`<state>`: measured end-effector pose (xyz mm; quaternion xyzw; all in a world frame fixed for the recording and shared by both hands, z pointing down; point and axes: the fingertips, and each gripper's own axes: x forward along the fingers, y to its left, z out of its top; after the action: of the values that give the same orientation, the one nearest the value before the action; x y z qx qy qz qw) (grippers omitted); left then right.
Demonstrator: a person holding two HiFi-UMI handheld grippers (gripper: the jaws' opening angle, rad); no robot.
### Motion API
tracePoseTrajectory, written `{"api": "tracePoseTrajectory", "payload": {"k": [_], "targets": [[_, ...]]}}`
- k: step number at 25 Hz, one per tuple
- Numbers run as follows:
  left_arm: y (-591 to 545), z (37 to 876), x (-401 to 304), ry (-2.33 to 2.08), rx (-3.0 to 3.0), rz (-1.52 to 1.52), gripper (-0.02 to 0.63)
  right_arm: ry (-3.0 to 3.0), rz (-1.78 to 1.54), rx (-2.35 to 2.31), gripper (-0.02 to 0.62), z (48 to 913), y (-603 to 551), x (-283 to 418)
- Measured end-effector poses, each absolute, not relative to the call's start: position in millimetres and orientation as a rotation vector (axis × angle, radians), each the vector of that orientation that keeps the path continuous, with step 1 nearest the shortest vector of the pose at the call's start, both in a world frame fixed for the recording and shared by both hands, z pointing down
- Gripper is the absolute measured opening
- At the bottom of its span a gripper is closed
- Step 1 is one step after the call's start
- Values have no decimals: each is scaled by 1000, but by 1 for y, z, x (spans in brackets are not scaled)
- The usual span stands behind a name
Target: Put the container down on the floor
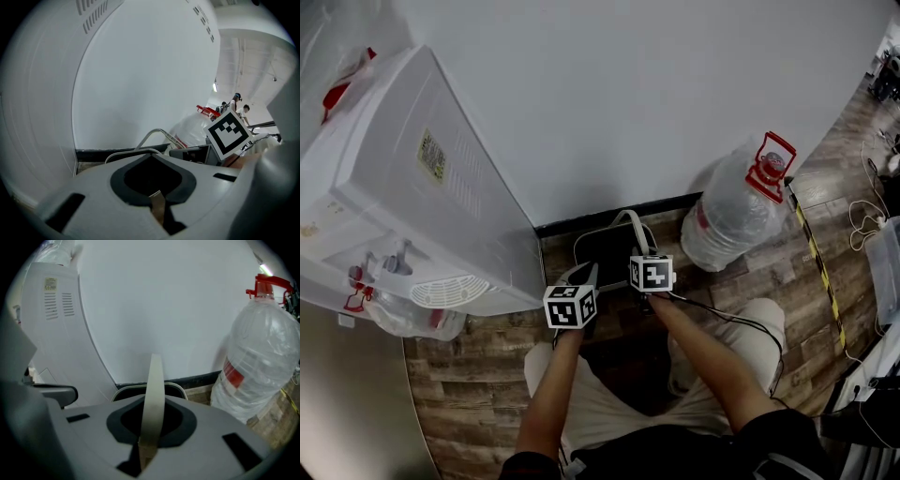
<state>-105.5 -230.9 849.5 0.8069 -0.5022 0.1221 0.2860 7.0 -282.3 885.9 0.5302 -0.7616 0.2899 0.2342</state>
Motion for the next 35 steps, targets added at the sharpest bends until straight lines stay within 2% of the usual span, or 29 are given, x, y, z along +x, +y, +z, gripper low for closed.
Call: {"api": "tracePoseTrajectory", "payload": {"k": [20, 35], "targets": [[-230, 859, -82, -1275, 2181, 364, 15, -1969, 903, 1521, 36, 909, -280, 52], [-229, 869, -79, -1253, 2169, 368, 15, -1855, 899, 1547, 108, 937, -279, 87]]}}
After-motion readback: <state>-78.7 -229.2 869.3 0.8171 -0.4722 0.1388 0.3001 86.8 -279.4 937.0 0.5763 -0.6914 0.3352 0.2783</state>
